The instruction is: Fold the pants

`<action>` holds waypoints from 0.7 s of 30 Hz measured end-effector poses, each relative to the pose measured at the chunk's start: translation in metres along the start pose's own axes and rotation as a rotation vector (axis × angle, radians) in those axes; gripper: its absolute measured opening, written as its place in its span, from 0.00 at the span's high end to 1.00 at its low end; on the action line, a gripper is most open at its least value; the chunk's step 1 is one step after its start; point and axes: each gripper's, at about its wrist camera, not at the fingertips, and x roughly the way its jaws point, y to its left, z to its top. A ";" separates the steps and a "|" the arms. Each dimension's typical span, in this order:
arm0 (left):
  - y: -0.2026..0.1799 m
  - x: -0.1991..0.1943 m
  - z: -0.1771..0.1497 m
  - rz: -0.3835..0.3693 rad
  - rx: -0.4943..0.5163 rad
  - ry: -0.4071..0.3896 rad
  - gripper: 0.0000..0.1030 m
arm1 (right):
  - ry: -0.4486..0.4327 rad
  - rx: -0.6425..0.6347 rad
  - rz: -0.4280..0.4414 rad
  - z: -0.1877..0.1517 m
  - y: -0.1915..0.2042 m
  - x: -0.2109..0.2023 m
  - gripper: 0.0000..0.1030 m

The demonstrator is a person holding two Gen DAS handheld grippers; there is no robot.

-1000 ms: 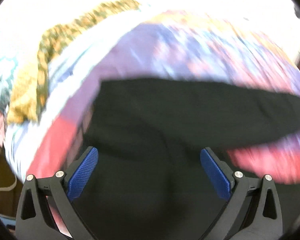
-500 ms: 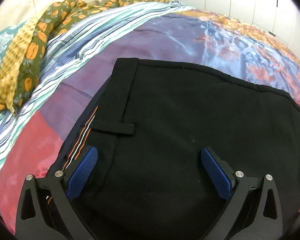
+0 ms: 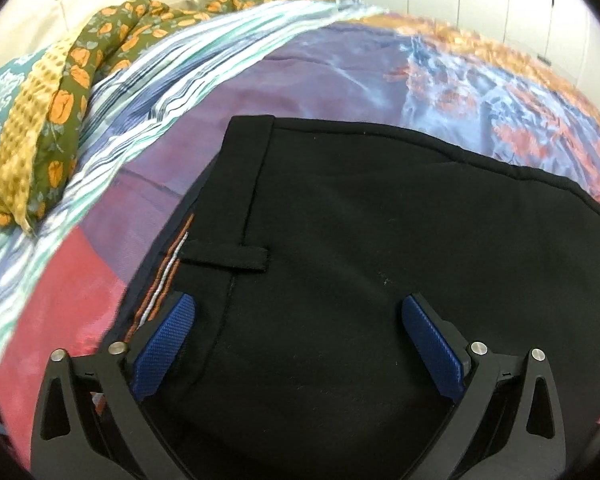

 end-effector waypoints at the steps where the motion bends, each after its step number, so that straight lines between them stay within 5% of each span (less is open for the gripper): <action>1: 0.001 -0.010 0.001 -0.012 0.006 0.003 0.01 | 0.022 -0.026 0.057 -0.015 0.000 -0.018 0.22; 5: 0.002 -0.075 -0.022 -0.165 0.058 -0.036 0.01 | 0.288 -0.070 0.392 -0.120 0.004 -0.077 0.14; 7: -0.004 -0.096 -0.053 -0.230 0.118 0.016 0.01 | 0.431 -0.035 0.451 -0.169 -0.001 -0.082 0.14; 9: -0.012 -0.102 -0.092 -0.266 0.180 0.090 0.01 | 0.516 0.023 0.391 -0.204 -0.021 -0.076 0.14; 11: -0.017 -0.097 -0.125 -0.240 0.236 0.171 0.01 | 0.503 0.086 0.311 -0.214 -0.053 -0.071 0.17; 16: -0.004 -0.118 -0.129 -0.212 0.210 0.138 0.01 | 0.267 0.234 0.072 -0.167 -0.158 -0.110 0.22; 18: -0.003 -0.128 -0.105 -0.216 0.177 0.065 0.01 | 0.225 0.141 -0.089 -0.154 -0.142 -0.125 0.17; 21: -0.015 -0.130 -0.050 -0.209 0.115 -0.067 0.01 | 0.203 0.004 0.025 -0.134 -0.066 -0.117 0.17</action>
